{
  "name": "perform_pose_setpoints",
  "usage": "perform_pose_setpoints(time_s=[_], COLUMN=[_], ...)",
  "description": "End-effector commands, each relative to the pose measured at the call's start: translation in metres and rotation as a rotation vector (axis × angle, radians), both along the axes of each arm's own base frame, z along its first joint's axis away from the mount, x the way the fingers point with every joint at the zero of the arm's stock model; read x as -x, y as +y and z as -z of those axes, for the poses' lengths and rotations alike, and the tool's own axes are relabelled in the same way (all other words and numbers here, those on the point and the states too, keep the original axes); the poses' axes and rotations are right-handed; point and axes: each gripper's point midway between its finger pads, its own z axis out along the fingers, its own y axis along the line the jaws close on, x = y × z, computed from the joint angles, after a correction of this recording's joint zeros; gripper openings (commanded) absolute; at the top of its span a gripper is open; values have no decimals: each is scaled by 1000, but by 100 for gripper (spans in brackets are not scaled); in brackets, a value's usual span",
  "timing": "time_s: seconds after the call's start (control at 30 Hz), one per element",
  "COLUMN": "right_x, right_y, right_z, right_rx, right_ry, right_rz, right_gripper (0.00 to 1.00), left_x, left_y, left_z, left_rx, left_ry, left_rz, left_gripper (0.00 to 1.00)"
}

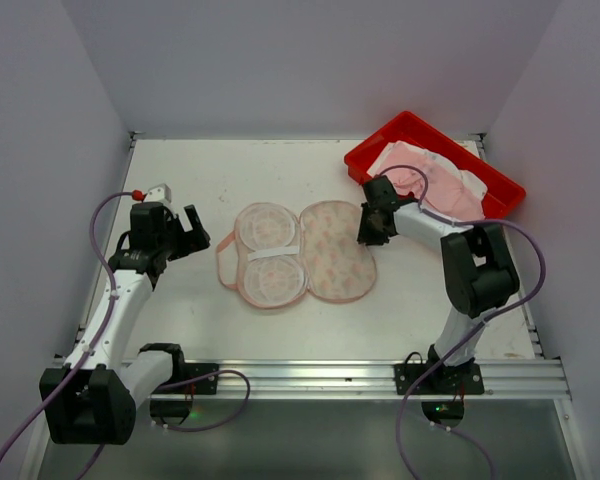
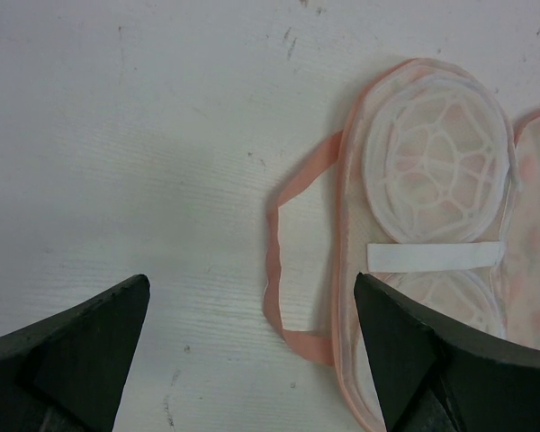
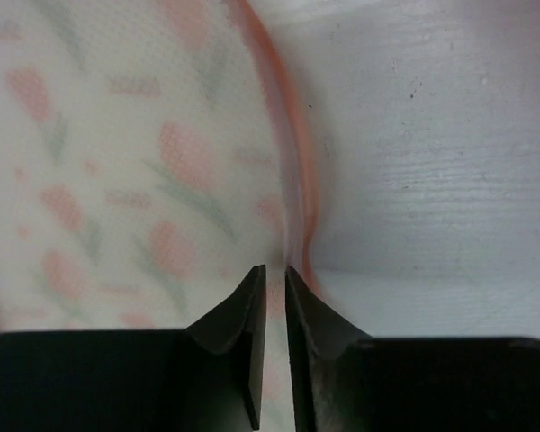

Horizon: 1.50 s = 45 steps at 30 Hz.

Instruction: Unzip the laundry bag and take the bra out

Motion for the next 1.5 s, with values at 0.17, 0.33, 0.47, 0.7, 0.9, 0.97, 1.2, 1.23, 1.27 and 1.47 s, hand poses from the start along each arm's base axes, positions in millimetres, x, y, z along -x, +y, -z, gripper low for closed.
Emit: perform_pose_setpoints(time_s=[0.17,0.33,0.47,0.7,0.9,0.97,1.2,1.23,1.27,1.47], right_x=[4,1,9,24,29,32,41,39,39,32], right_y=[0,-5,-12,-20,7,16,36,34,30,0], right_z=[2,-24,-19,-2,3,10,28,27,26,-18], right_rx=[21,33,51,85,14,-3,-10,2,23,141], right_ry=[17,-47,-25,39,113,138,169,162,154,24], right_rz=[0,17,79,159,125,113,80,83,86,74], right_gripper=[0,0,28,43,43,43,33,26,12,0], left_x=[-6,-5,-5,-6,-5,-5,-5,-5,-5,-4], left_y=[2,2,2,0,-1,-1,-1,-1,-1,0], left_z=[-13,-12,-11,-11,-10,-11,-14,-13,-14,-15], left_rx=[-20,-18,-18,-13,-7,-7,-8,-9,-8,-12], left_ry=[-63,-60,-60,-58,-57,-59,-69,-68,-69,-74], left_rz=[18,20,20,26,33,33,34,33,34,29], left_gripper=[99,99,99,99,99,99,99,99,99,99])
